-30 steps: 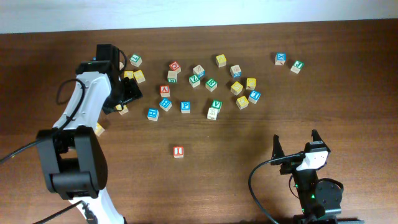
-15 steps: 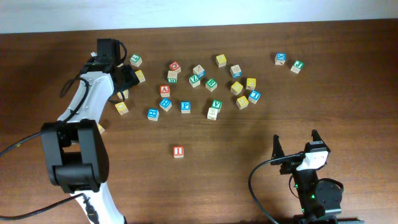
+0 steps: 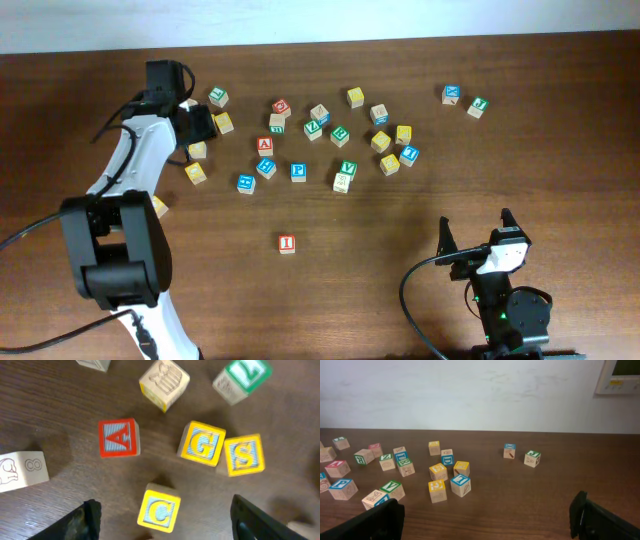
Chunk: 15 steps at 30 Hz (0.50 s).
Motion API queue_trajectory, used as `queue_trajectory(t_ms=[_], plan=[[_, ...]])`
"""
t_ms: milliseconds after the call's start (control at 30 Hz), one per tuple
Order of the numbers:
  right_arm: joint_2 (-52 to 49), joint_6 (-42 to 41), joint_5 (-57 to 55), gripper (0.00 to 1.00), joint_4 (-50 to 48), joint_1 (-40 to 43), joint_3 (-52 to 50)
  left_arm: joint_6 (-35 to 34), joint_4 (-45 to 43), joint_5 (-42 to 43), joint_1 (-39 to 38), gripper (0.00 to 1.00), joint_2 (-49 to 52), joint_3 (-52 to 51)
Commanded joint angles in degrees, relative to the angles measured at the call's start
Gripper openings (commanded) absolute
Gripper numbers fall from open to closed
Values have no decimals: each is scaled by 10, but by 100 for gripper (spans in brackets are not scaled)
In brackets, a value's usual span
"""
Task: Spell out ICRA
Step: 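Move the left gripper to the yellow 'C' block near the top-left, then grasp the yellow 'C' block with the left gripper and lift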
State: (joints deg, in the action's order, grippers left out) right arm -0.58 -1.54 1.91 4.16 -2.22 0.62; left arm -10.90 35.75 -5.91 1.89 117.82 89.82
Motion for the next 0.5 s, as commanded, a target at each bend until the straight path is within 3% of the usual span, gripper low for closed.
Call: queue_trajectory(t_ms=[0,133,467], plan=[[4,-4,-3,98,3,4,-3,85,14,9,0,72,33,11],[4,-4,-3,98,3,4,-3,120,5,47,0,61,49,11],[4,-4,-3,98,3,4,-3,120,-26,16,1,62,82,11]])
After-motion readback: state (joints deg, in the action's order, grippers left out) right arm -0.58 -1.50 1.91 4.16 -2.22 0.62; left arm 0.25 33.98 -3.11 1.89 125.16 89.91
